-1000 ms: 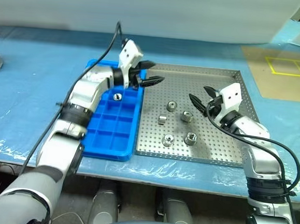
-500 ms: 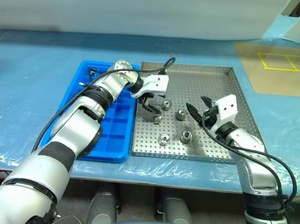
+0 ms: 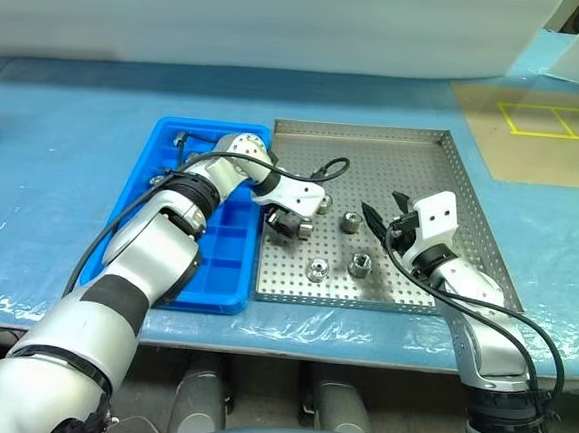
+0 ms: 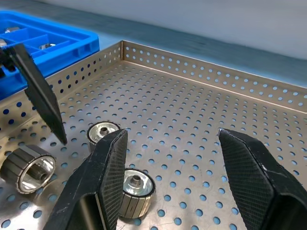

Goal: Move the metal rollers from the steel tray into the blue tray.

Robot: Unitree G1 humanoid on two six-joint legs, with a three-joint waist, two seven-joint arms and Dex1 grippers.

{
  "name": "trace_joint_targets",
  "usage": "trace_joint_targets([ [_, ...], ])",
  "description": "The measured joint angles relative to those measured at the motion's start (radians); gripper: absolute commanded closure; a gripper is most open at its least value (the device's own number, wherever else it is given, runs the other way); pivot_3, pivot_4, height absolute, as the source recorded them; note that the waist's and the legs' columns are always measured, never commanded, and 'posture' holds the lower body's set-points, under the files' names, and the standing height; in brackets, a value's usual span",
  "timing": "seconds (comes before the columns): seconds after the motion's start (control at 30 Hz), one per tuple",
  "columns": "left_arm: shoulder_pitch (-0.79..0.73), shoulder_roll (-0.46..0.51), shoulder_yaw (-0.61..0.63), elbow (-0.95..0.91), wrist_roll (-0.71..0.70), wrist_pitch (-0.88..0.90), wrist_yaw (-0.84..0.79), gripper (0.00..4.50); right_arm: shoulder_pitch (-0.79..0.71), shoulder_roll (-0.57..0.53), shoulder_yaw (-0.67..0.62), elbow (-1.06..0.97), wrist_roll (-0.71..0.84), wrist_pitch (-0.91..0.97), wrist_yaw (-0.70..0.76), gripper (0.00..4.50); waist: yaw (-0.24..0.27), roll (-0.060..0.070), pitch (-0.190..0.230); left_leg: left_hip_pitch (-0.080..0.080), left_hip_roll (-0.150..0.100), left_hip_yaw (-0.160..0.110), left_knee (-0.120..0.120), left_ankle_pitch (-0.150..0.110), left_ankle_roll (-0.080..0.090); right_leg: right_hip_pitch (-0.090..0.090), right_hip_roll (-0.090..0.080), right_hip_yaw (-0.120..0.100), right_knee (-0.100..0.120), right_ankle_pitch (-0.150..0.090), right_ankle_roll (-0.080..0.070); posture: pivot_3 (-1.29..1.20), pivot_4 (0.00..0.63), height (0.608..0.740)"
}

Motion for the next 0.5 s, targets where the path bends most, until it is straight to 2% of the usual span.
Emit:
trace_joint_targets([
  [0.5, 0.019, -0.009, -0.018, 0.008, 0.08, 0.007, 0.035, 0.82, 0.016, 0.004, 0.007, 0.001, -0.027, -0.01, -0.005, 1.41, -0.003, 0.0, 0.0, 0.001, 0.0, 0.0, 0.001, 0.0, 0.0, 0.001, 0.0, 0.0, 0.0, 0.0, 0.0, -0.48, 0.15, 0.74],
])
